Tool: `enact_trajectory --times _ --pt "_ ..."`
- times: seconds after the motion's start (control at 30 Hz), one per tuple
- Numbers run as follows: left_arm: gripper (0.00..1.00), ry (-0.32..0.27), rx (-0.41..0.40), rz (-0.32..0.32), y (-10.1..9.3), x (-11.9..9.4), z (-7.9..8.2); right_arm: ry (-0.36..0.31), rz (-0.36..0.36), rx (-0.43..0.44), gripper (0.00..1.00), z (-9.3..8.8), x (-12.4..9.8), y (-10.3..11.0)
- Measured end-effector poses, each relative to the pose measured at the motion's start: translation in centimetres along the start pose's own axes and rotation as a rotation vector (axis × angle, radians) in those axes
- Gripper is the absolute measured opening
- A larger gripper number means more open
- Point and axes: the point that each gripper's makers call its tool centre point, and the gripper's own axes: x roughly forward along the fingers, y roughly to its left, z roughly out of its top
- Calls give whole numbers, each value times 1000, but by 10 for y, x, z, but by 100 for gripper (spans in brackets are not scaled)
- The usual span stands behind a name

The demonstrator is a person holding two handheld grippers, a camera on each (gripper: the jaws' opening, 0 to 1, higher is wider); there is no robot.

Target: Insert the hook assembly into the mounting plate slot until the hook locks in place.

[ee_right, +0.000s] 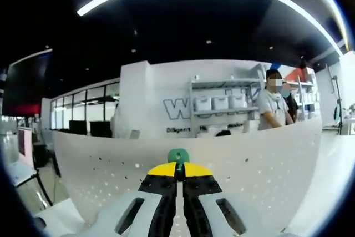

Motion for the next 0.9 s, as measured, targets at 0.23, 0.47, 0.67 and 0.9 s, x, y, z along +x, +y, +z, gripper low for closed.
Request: enact_trajectory --times 0.23,0.47,0.67,0.9 --pt "99 -4 -5 6 3 0 1 7 -27 35 0 -6 5 -12" --pt "99 1 -14 8 2 0 -3 1 -31 34 0 -8 9 -13" --pt "98 -1 -19 14 4 0 -3 -1 -27 21 0 -17 10 -13" --pt "97 -1 -22 22 8 0 -3 5 -33 -13 0 -24 12 -15"
